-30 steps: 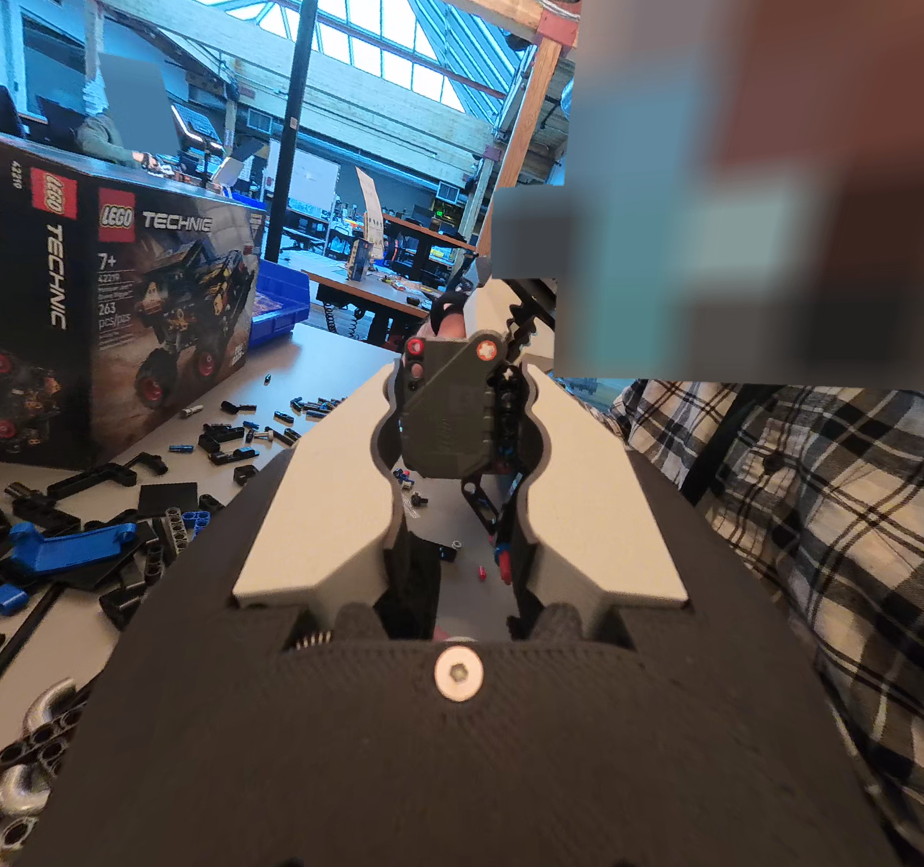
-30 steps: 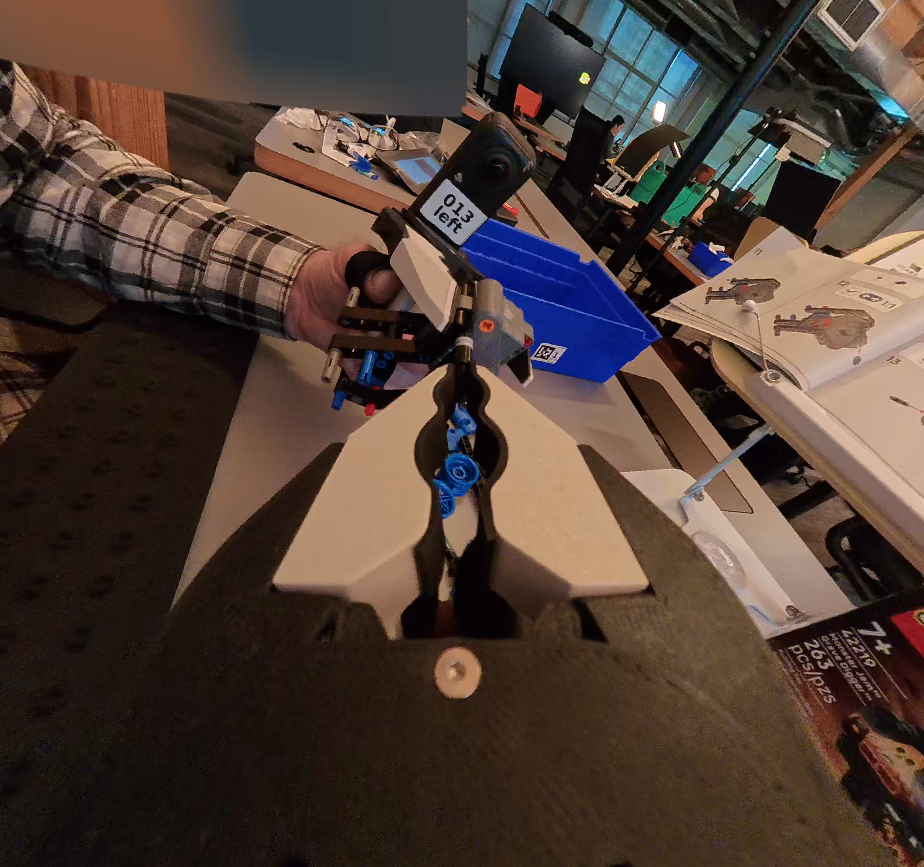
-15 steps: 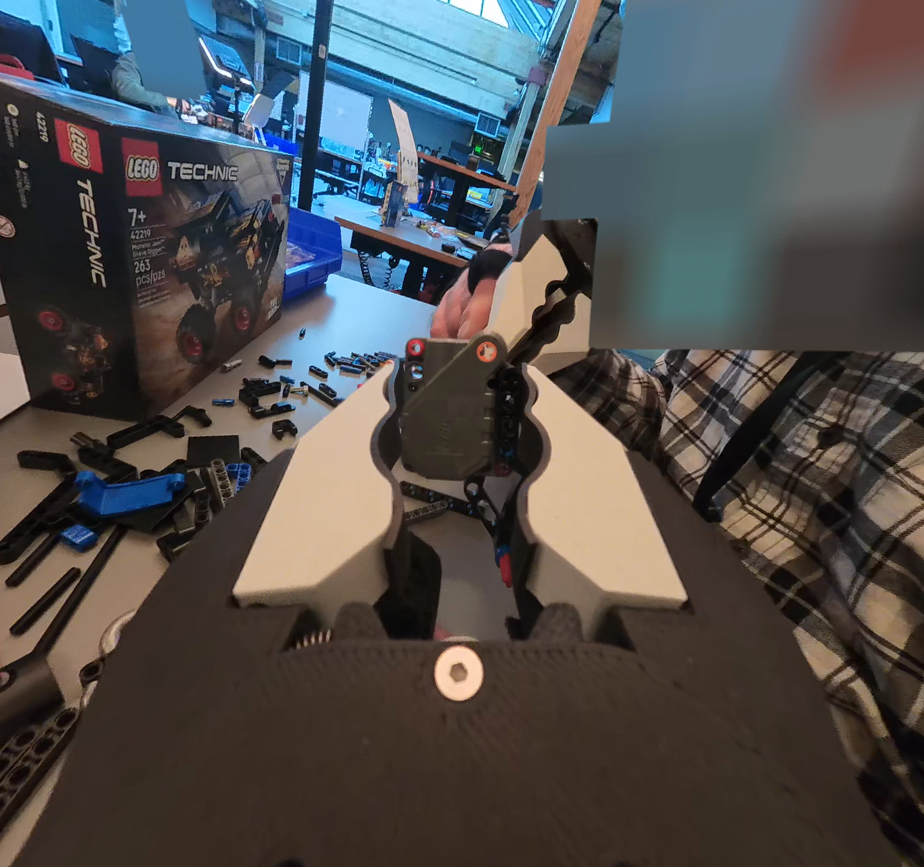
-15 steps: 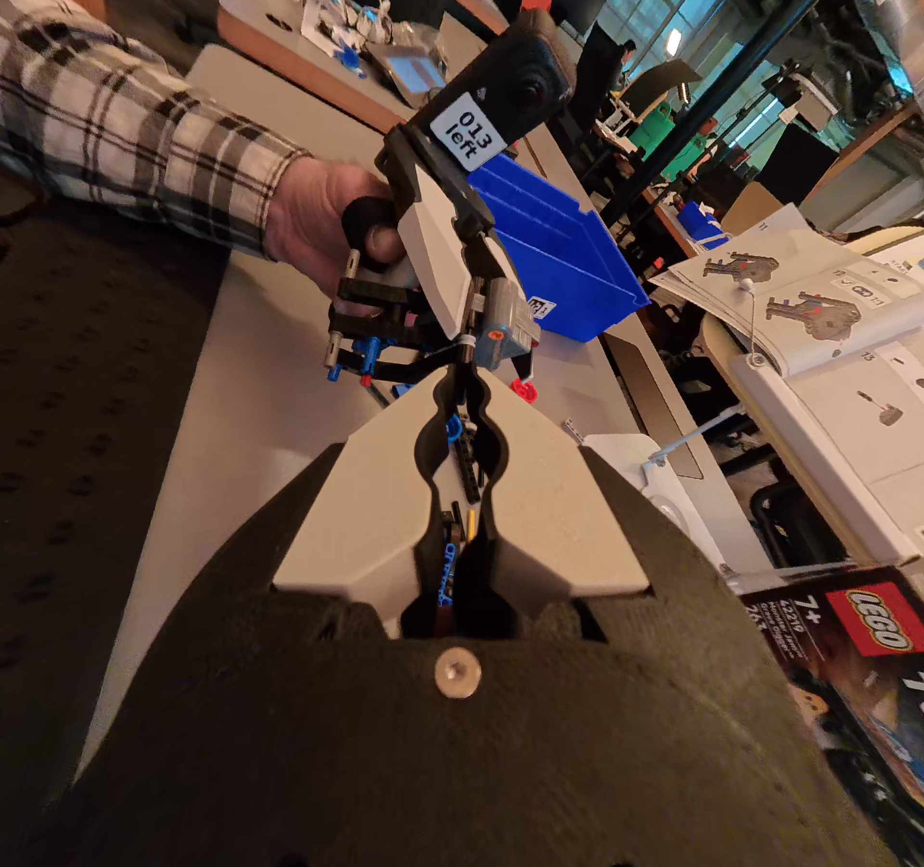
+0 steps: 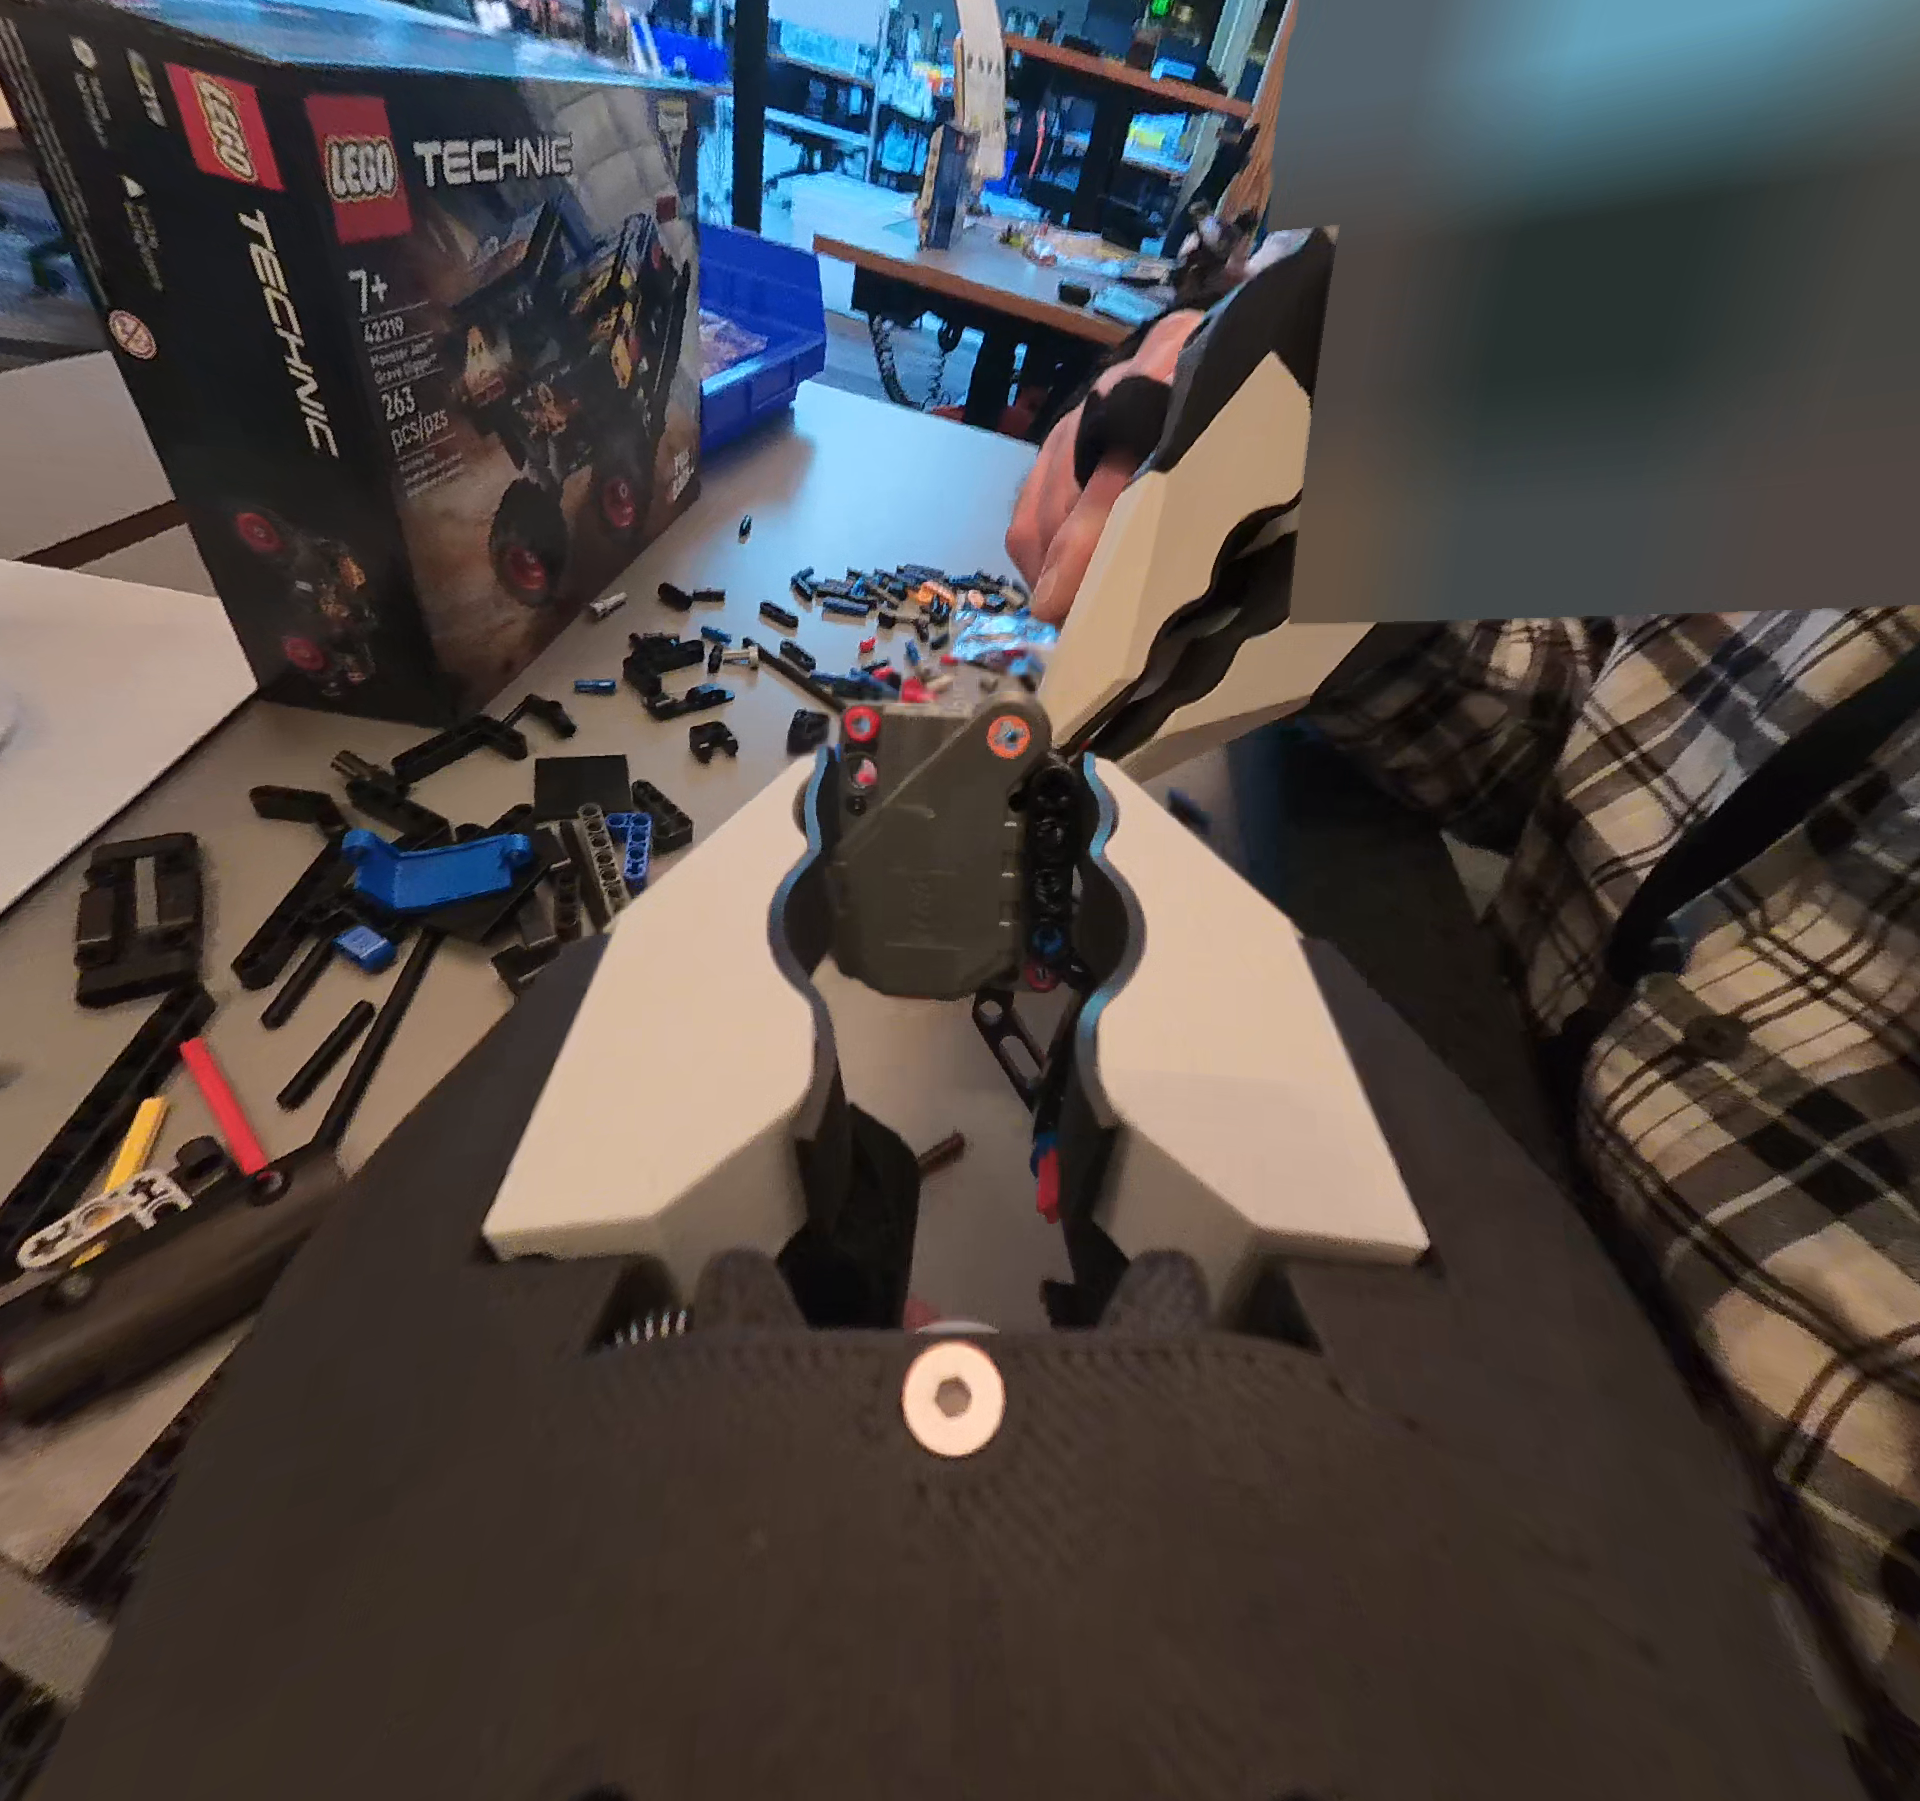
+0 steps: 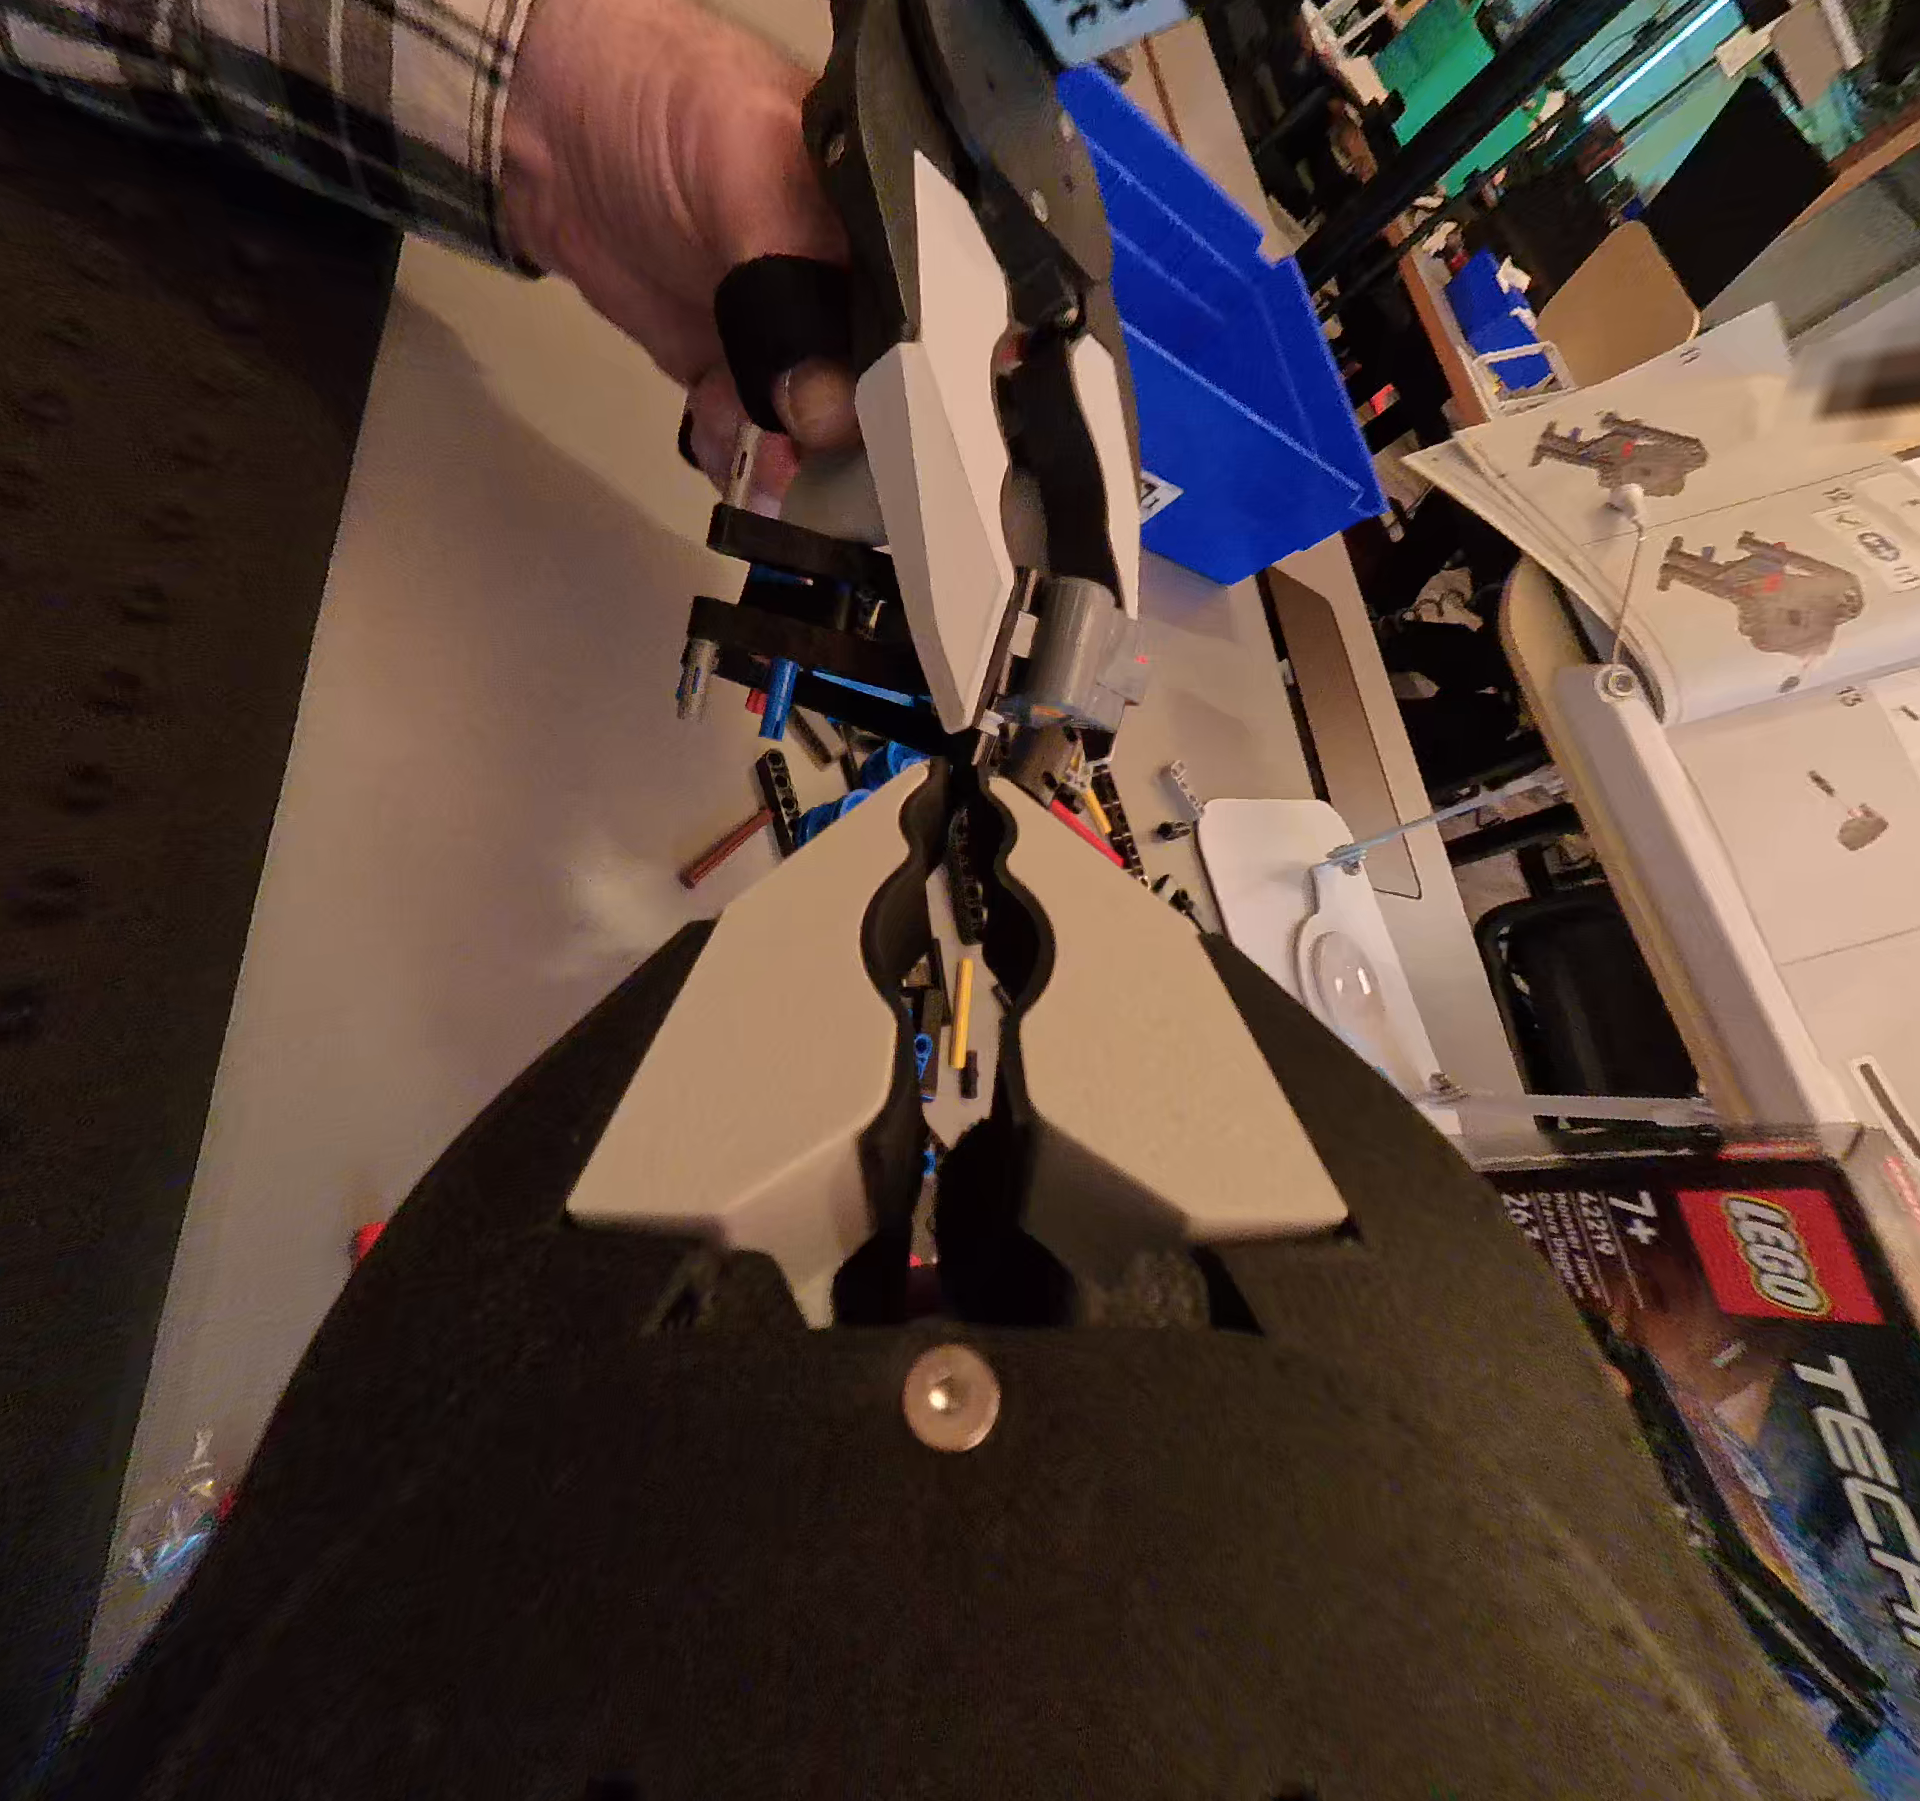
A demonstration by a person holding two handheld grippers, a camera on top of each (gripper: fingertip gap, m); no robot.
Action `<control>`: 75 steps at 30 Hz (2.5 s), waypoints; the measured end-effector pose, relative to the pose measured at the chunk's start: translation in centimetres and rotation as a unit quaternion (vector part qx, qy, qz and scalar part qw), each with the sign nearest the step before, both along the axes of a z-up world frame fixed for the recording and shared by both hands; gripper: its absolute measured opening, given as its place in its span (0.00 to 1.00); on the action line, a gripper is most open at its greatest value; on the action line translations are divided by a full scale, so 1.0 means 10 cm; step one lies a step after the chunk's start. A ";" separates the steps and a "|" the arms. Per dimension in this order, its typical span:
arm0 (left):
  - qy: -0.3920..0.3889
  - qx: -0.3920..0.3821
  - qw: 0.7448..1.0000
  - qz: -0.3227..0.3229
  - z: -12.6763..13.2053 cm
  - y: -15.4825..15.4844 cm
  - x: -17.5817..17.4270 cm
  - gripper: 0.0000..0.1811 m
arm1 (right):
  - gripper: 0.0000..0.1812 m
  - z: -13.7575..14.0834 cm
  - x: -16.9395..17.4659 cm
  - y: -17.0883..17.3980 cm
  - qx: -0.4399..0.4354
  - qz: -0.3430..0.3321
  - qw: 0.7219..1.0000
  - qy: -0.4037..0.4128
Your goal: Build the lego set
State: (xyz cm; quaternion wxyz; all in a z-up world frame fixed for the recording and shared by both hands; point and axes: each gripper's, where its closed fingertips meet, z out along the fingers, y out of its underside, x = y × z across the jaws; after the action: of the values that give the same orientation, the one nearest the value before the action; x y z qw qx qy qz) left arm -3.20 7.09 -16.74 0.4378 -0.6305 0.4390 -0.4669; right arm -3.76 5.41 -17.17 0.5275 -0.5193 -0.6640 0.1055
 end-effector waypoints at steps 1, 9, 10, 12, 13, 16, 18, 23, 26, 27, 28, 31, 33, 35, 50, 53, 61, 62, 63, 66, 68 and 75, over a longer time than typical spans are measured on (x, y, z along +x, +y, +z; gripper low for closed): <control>0.005 -0.001 1.000 -0.001 -0.02 0.00 0.00 0.23 | 0.00 -0.02 0.00 0.00 -0.011 0.004 1.000 0.004; 0.045 0.002 0.999 0.001 -0.17 -0.01 -0.01 0.24 | 0.00 -0.10 -0.03 -0.01 -0.054 0.017 0.998 0.012; 0.068 0.014 0.998 0.005 -0.22 0.00 -0.01 0.24 | 0.00 -0.15 -0.03 0.00 -0.045 0.010 0.999 -0.006; 0.071 0.014 0.997 0.010 -0.24 0.02 -0.01 0.24 | 0.00 -0.19 -0.04 0.02 -0.051 0.007 0.999 -0.010; 0.070 0.017 0.997 0.016 -0.24 0.03 -0.01 0.24 | 0.00 -0.19 -0.03 0.04 -0.054 0.003 0.999 -0.008; 0.114 0.038 0.992 0.022 -0.36 0.03 -0.02 0.24 | 0.00 -0.31 -0.02 0.04 -0.061 -0.003 0.998 -0.031; 0.139 0.058 0.988 0.030 -0.41 0.04 -0.06 0.24 | 0.00 -0.36 -0.04 0.04 -0.061 -0.008 0.997 -0.042; 0.170 0.081 0.981 0.035 -0.54 0.05 -0.11 0.24 | 0.00 -0.51 -0.09 0.05 -0.075 -0.008 0.996 -0.056; 0.203 0.091 0.974 0.035 -0.65 0.05 -0.12 0.24 | 0.00 -0.62 -0.10 0.05 -0.084 -0.009 0.993 -0.077; 0.210 0.091 0.973 0.031 -0.69 0.04 -0.12 0.24 | 0.00 -0.66 -0.11 0.04 -0.090 -0.007 0.993 -0.082; 0.213 0.091 0.972 0.031 -0.71 0.04 -0.13 0.24 | 0.00 -0.68 -0.12 0.03 -0.099 -0.005 0.992 -0.081; 0.233 0.093 0.968 0.034 -0.78 0.05 -0.15 0.24 | 0.00 -0.75 -0.14 0.04 -0.123 -0.004 0.989 -0.081; 0.229 0.094 0.969 0.030 -0.77 0.05 -0.17 0.24 | 0.00 -0.75 -0.16 0.04 -0.147 0.001 0.987 -0.063; 0.243 0.095 0.965 0.038 -0.80 0.07 -0.21 0.23 | 0.00 -0.77 -0.19 0.06 -0.156 -0.003 0.986 -0.054; 0.379 0.086 0.920 -0.047 -0.98 -0.27 -0.50 0.24 | 0.03 -0.97 -0.44 -0.24 -0.261 0.044 0.963 -0.046; 0.350 0.070 0.933 -0.051 -0.96 -0.27 -0.47 0.24 | 0.03 -0.93 -0.41 -0.21 -0.266 0.045 0.962 -0.035; 0.269 0.042 0.962 -0.033 -0.86 -0.23 -0.49 0.25 | 0.03 -0.88 -0.54 -0.17 -0.260 0.056 0.964 -0.006; 0.255 0.039 0.966 -0.027 -0.83 -0.22 -0.50 0.26 | 0.03 -0.87 -0.55 -0.17 -0.258 0.055 0.965 -0.004; 0.243 0.033 0.969 -0.027 -0.81 -0.22 -0.53 0.30 | 0.03 -0.86 -0.55 -0.17 -0.259 0.055 0.964 -0.006; 0.219 0.025 0.975 -0.021 -0.78 -0.23 -0.66 0.34 | 0.02 -0.78 -0.56 -0.18 -0.264 0.055 0.963 -0.001; 0.203 0.023 0.979 -0.014 -0.76 -0.23 -0.72 0.25 | 0.03 -0.73 -0.59 -0.19 -0.285 0.056 0.957 0.006; 0.106 -0.043 0.993 0.005 -0.67 -0.16 -0.82 0.24 | 0.13 -0.67 -0.66 -0.08 -0.340 0.034 0.939 0.033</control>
State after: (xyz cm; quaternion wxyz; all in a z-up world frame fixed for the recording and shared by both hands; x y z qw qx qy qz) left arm -11.39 5.49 -23.44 0.3635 -0.6967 0.4591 -0.4143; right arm -10.34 4.65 -23.90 0.3372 -0.6412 -0.5882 0.3594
